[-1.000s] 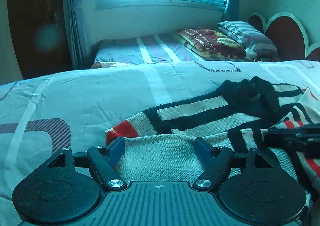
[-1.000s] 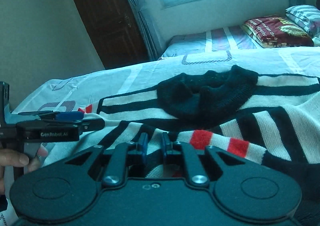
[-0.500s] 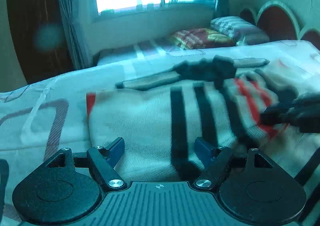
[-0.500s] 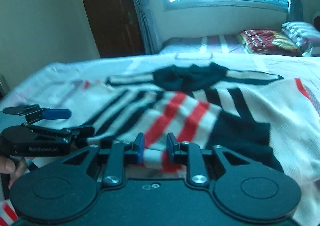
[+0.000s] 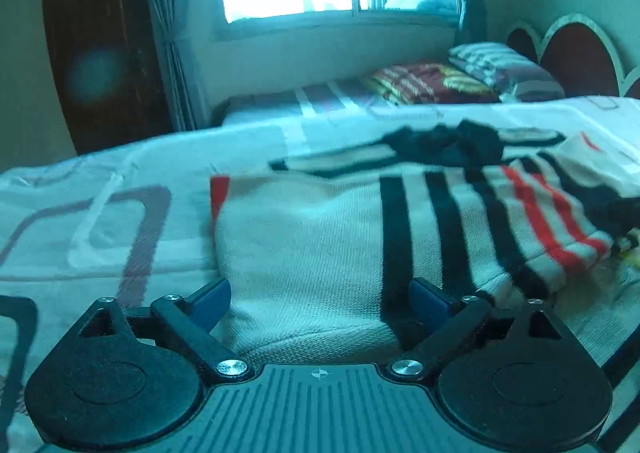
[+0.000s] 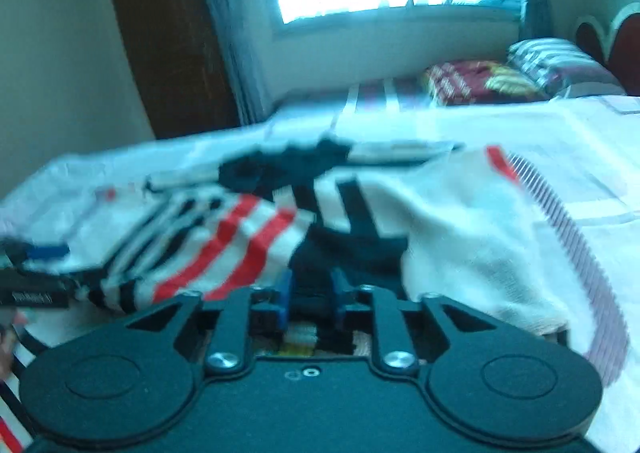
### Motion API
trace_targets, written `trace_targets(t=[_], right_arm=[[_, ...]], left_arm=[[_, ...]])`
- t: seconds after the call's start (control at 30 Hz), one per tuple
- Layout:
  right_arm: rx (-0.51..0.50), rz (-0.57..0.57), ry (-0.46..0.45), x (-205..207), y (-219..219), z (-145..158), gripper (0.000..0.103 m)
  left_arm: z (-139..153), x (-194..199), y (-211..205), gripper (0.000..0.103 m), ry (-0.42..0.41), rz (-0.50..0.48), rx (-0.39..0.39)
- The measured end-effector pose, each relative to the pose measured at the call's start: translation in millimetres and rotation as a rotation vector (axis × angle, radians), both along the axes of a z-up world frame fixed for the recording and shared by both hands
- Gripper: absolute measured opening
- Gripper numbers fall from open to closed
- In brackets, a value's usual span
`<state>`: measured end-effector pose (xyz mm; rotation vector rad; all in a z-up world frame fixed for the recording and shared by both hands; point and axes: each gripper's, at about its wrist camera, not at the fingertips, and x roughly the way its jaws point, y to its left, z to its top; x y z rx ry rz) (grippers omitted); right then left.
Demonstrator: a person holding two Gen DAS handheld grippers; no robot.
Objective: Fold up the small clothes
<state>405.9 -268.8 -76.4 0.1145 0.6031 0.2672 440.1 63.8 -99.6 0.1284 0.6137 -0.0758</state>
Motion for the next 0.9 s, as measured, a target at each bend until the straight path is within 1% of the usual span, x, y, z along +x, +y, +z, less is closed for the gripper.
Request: trace_targets(t=[0.07, 0.1, 0.17, 0.23, 0.27, 0.3, 0.33, 0.43, 0.5, 0.53, 0.57, 0.6, 0.67, 0.7, 0.77, 0.8, 0.83, 0.9], right_arm=[[-0.002, -0.029, -0.018, -7.4, -7.8, 2.8, 0.027], [-0.002, -0.035, -0.005, -6.8, -11.1, 0.5, 0.026], [-0.020, -0.036, 0.060, 1.6, -16.1, -13.3, 0.024], [-0.013, -0.018, 0.047, 3.1, -20.2, -17.7, 0.023], [-0.010, -0.015, 0.056, 4.1, -21.8, -15.2, 0.022], [-0.002, -0.016, 0.060, 3.3, -24.7, -10.7, 0.022], [0.010, -0.022, 0.041, -0.7, -29.4, -6.0, 0.023], [0.022, -0.073, 0.005, -14.1, -52.9, 0.7, 0.025], [0.014, -0.106, 0.033, -15.1, -69.0, -4.8, 0.025], [0.016, -0.101, 0.075, -10.9, -74.0, -12.0, 0.023], [0.032, -0.087, 0.097, -7.3, -76.8, -18.3, 0.023], [0.041, -0.076, 0.084, -6.6, -78.5, -18.7, 0.023], [0.038, -0.066, 0.090, -3.0, -78.2, -17.1, 0.023], [0.041, -0.064, 0.087, -3.8, -78.4, -14.9, 0.023], [0.079, -0.053, 0.066, -11.7, -82.3, -9.0, 0.030], [0.087, -0.051, 0.062, -16.4, -85.1, -7.4, 0.033], [0.088, -0.046, 0.067, -19.5, -85.4, -6.7, 0.034], [0.088, -0.024, 0.079, -26.8, -85.3, -4.5, 0.037]], left_arm=[[4.2, -6.4, -5.4, 0.095, -0.021, -0.013, -0.002], [2.6, -6.3, -8.8, 0.095, -0.011, -0.017, 0.012], [-5.6, -3.0, -12.5, 0.095, 0.015, -0.010, 0.027], [-7.9, 1.4, -8.4, 0.096, 0.028, 0.021, -0.021], [-5.3, 3.4, -7.7, 0.096, 0.039, 0.039, -0.027], [-2.7, 2.9, -9.6, 0.095, 0.038, 0.051, -0.014], [0.7, -0.3, -12.8, 0.095, 0.023, 0.054, 0.005], [3.9, -14.3, -21.0, 0.096, 0.002, 0.052, 0.022], [-3.5, -17.7, -27.6, 0.096, 0.025, 0.057, 0.056], [-5.8, -19.9, -30.3, 0.095, 0.013, 0.069, 0.063], [-5.8, -19.2, -31.6, 0.096, 0.013, 0.082, 0.060], [-5.1, -18.4, -32.6, 0.095, 0.017, 0.094, 0.057], [-0.9, -17.7, -36.8, 0.095, 0.022, 0.118, 0.077], [3.0, -20.7, -40.3, 0.096, 0.016, 0.129, 0.096], [9.4, -31.2, -45.2, 0.096, 0.004, 0.135, 0.118], [11.3, -37.7, -47.5, 0.096, 0.008, 0.136, 0.124], [11.8, -42.9, -49.0, 0.099, 0.019, 0.137, 0.132], [10.2, -55.1, -52.0, 0.103, 0.044, 0.154, 0.174]])
